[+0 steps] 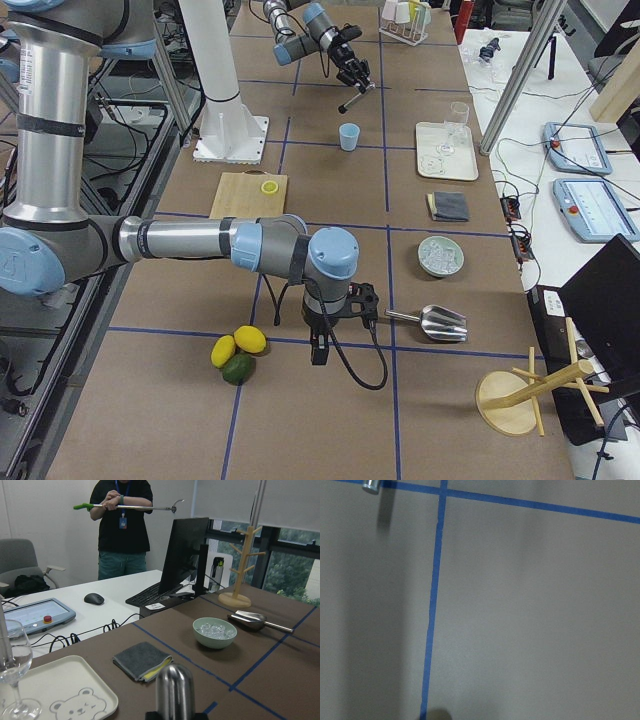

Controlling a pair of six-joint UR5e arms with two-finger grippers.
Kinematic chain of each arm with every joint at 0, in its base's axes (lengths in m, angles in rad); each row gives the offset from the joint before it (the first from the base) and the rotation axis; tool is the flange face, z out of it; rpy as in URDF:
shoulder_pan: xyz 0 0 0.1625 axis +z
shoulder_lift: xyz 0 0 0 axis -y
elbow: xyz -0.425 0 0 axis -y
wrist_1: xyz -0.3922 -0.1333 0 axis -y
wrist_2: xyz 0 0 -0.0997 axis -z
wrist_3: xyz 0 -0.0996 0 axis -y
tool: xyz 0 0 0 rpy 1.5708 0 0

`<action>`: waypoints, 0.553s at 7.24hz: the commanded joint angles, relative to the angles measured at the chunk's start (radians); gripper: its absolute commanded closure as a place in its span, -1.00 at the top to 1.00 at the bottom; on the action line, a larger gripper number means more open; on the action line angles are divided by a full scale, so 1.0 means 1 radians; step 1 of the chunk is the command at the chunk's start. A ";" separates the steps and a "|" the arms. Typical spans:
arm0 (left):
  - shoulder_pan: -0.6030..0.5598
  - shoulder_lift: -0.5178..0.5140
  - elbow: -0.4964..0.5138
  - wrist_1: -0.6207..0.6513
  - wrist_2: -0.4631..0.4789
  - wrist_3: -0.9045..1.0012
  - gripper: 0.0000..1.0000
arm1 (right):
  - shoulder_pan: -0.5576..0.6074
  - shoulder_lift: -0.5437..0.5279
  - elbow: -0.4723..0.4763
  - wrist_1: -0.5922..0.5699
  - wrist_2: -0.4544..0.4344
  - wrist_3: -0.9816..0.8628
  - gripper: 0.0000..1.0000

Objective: Squeeze lemon into cup
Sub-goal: 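Carry the muddler back and set it down at its original spot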

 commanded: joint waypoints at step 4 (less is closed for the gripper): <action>-0.266 0.161 -0.138 0.645 -0.372 0.008 -1.00 | -0.016 -0.041 -0.009 0.202 0.029 0.148 1.00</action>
